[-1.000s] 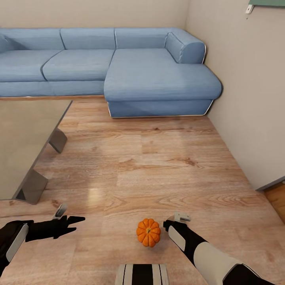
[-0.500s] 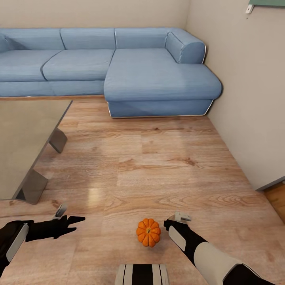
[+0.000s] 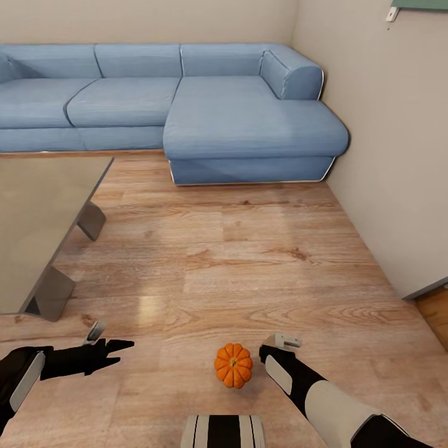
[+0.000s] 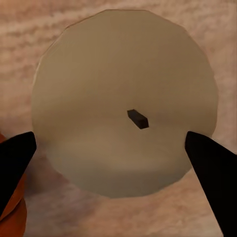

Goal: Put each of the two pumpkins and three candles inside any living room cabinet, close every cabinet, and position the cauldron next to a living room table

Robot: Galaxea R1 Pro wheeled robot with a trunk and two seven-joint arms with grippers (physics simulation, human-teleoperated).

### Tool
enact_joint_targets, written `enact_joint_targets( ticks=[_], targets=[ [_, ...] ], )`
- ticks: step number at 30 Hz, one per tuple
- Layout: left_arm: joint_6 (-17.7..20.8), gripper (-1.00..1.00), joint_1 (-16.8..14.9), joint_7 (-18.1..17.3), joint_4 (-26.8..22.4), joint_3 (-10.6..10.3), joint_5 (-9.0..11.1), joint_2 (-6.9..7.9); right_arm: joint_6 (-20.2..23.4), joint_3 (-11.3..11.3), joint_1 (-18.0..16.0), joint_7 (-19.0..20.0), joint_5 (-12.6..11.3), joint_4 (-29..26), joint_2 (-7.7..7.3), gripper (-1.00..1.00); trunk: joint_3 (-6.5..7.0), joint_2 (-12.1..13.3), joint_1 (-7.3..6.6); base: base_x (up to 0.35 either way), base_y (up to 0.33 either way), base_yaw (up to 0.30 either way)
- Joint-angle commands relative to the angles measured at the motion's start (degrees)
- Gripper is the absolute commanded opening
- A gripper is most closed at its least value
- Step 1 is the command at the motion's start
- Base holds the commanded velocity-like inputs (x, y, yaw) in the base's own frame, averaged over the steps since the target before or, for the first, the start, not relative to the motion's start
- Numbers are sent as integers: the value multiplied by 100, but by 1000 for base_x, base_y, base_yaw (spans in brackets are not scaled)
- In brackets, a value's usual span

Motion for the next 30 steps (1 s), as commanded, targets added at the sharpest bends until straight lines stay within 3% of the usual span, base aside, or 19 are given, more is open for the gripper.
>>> enact_joint_targets(
  ticks=[1, 23, 30],
  targets=[
    [-1, 100, -1, -2, 1, -1, -1, -1, -14, 10, 1, 321, -49, -9, 1, -100, 0, 1, 1, 0, 0, 0],
    [-1, 100, -1, 0, 1, -1, -1, -1, -14, 10, 1, 329, -49, -9, 1, -100, 0, 1, 1, 0, 0, 0],
    [-1, 100, -1, 1, 1, -1, -1, -1, -14, 10, 1, 329, -49, -9, 1, -100, 155, 10, -17, 0, 0, 0]
  ],
)
